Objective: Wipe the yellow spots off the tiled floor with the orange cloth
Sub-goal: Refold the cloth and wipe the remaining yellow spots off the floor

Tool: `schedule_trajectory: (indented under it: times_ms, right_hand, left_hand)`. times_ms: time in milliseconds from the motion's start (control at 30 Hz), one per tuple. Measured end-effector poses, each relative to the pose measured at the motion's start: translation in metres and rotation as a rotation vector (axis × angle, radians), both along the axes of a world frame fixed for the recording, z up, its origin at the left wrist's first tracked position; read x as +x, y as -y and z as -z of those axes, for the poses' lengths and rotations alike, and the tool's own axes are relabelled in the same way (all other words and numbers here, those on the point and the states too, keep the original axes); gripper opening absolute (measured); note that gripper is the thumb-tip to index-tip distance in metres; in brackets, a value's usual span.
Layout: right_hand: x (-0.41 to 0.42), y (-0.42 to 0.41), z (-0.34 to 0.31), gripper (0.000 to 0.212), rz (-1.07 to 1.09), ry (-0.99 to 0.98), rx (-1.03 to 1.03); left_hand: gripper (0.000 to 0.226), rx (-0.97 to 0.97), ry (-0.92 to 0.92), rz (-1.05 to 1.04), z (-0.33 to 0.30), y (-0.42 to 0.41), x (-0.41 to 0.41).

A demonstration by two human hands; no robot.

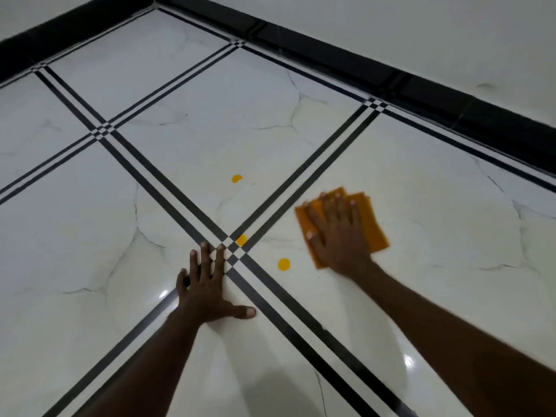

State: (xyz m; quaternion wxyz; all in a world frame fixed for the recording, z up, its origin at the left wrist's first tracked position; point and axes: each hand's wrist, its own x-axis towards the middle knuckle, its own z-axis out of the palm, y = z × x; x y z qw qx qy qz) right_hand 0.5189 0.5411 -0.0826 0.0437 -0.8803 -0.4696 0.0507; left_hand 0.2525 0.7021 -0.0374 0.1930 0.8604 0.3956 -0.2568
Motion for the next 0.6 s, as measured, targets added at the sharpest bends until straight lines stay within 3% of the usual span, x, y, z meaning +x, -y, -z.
schedule_trajectory:
  times_ms: [100,200,267,333,433,533,600]
  right_hand:
    - [-0.023,0.037,-0.008,0.069,-0.099,-0.046,-0.047]
    - [0.029,0.061,-0.006,0.068,0.052,-0.010,-0.072]
    - [0.065,0.033,-0.007,0.069,0.216,0.012,-0.069]
    - [0.065,-0.017,-0.009,0.069,0.249,-0.002,-0.060]
    - [-0.002,-0.059,-0.004,0.069,0.037,-0.011,-0.036]
    - [-0.063,-0.021,-0.006,0.070,-0.180,-0.054,-0.046]
    - [-0.055,0.008,-0.009,0.071,-0.241,-0.051,-0.047]
  left_hand:
    - [0.161,-0.024,-0.009,-0.005,-0.002,-0.005,0.002]
    - [0.161,-0.026,0.010,-0.005,0.001,-0.006,0.000]
    - [0.160,-0.034,0.049,-0.002,0.002,-0.004,-0.003]
    - [0.159,-0.021,0.085,0.004,0.006,-0.004,-0.005]
    - [0.157,-0.011,0.100,0.013,0.005,-0.005,-0.009]
    - [0.157,-0.017,0.101,0.023,0.005,-0.005,-0.010]
    - [0.157,-0.010,0.100,0.018,0.005,-0.005,-0.009]
